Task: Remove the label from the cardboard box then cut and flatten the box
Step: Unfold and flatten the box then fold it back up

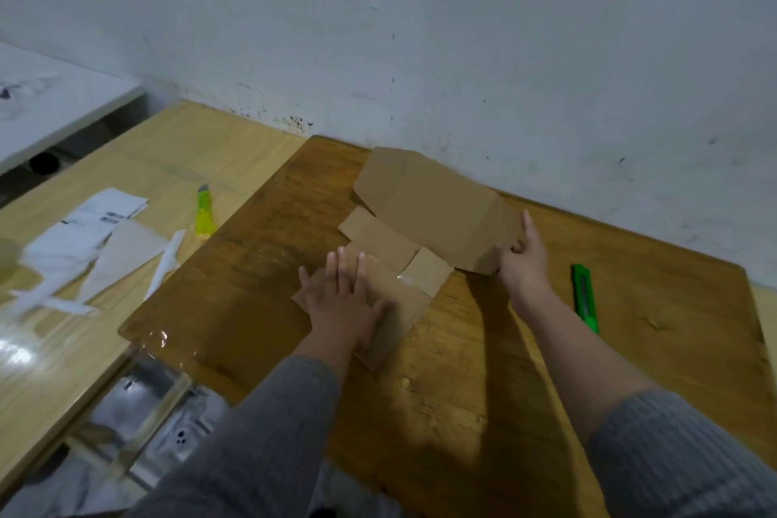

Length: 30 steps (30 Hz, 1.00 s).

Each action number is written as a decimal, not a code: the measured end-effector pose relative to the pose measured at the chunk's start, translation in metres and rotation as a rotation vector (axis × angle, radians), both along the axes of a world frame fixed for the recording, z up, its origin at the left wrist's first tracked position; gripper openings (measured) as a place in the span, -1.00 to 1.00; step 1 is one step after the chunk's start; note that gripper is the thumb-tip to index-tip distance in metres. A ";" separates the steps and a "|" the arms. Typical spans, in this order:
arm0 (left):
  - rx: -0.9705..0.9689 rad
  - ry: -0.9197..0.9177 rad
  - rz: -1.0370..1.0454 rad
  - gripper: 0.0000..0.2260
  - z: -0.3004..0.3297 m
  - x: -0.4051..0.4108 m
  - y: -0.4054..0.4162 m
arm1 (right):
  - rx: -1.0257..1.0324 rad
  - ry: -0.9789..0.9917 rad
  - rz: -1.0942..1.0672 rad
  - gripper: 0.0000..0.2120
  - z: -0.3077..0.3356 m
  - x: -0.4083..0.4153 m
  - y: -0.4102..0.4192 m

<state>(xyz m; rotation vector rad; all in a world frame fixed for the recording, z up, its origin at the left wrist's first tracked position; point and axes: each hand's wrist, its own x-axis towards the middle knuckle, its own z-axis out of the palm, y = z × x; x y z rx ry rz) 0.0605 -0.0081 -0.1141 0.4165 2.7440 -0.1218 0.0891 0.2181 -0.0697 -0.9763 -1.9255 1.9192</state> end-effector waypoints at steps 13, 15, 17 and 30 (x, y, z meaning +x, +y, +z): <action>0.154 -0.017 -0.027 -0.10 -0.006 0.005 -0.005 | 0.190 0.023 0.457 -0.54 0.031 -0.002 0.004; 0.168 0.017 -0.035 -0.12 -0.009 0.005 -0.006 | 0.220 -0.012 0.473 -0.55 0.033 -0.005 0.003; 0.180 0.075 -0.046 -0.13 -0.013 0.005 -0.008 | 0.248 -0.039 0.565 -0.59 0.031 -0.006 -0.001; 0.417 0.123 -0.010 -0.22 -0.011 0.011 -0.019 | 0.707 -0.110 0.924 -0.57 0.033 0.005 -0.034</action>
